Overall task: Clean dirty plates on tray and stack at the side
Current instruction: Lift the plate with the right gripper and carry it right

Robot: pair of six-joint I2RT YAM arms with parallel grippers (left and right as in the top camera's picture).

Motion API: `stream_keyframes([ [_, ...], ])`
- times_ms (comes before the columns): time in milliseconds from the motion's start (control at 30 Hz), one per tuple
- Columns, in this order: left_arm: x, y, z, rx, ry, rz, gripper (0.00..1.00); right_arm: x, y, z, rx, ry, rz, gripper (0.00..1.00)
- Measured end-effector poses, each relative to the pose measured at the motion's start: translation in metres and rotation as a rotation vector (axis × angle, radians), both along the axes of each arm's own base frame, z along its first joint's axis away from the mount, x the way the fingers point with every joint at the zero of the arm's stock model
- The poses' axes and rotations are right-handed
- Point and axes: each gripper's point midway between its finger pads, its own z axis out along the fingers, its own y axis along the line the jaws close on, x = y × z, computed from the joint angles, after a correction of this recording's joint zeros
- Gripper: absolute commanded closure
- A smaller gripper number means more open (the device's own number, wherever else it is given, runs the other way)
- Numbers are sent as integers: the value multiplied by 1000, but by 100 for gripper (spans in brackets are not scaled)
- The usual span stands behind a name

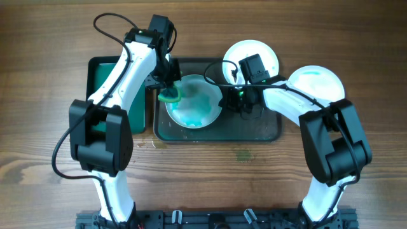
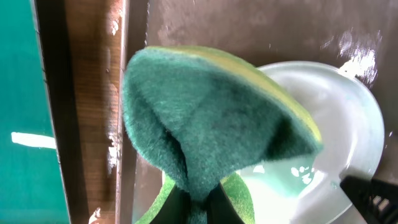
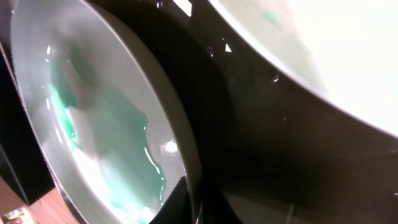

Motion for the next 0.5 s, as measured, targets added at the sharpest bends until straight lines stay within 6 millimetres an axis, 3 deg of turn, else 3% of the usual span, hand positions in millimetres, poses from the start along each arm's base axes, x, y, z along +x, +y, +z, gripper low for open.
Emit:
stream_keyframes([
  [200,0,-1,0,-19,1,-21,96,-4,3,-2,-17,2,8,96],
  [333,3,7,1,-22,-1,-3,96,-10,-9,1,-79,16,-8,96],
  [500,4,9,1,-23,-1,1,96,-9,-42,47,-250,-122,-20,96],
])
